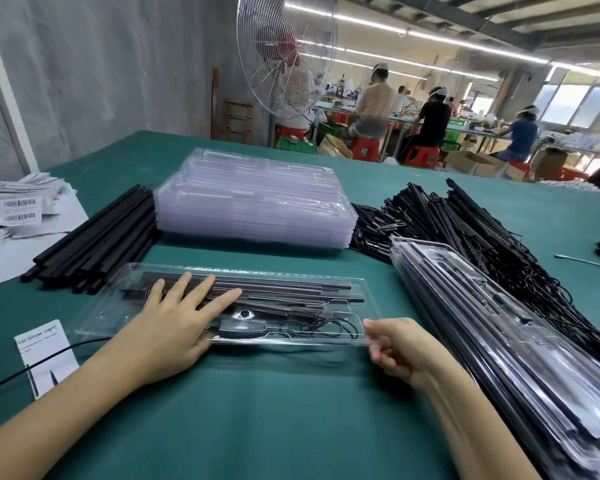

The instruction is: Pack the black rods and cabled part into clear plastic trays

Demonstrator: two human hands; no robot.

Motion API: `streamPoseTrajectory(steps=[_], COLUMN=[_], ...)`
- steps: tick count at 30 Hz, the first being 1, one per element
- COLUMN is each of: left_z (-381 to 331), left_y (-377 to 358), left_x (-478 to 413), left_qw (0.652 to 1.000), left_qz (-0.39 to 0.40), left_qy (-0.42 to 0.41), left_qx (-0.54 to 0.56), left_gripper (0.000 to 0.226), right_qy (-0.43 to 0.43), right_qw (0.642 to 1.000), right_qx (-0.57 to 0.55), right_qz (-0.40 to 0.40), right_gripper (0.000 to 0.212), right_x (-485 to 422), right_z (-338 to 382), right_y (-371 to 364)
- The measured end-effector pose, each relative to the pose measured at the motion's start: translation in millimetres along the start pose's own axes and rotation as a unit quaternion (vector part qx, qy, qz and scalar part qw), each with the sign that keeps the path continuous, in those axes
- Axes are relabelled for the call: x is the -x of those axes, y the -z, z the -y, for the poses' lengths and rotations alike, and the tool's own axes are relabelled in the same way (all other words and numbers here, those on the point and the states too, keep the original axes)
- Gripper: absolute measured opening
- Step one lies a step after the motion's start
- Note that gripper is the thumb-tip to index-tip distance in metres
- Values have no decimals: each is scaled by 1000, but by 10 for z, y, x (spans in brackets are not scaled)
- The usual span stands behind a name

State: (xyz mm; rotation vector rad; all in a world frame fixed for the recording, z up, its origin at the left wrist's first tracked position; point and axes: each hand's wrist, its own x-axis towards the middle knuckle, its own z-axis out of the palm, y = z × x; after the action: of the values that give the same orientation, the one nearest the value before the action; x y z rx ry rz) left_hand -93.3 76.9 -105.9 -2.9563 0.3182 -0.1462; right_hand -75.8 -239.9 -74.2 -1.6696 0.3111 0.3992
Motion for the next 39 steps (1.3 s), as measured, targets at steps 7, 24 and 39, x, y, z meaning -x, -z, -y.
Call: streamPoseTrajectory(steps=[7,24,39], left_z=[10,-37,-38], left_y=[26,60,45], left_x=[4,-48,-18], left_qw=[1000,1000,999], left_qz=[-4,14,26], left_qy=[5,14,16], left_qx=[10,23,16], left_gripper=[77,76,72], right_qy=[32,54,23], right_qw=[999,996,988], right_qx=[31,36,150], right_qz=[-23,-62,-23], right_gripper=[30,25,29], right_x=[18,-32,-113], right_z=[26,23,199], right_y=[-19,4,-35])
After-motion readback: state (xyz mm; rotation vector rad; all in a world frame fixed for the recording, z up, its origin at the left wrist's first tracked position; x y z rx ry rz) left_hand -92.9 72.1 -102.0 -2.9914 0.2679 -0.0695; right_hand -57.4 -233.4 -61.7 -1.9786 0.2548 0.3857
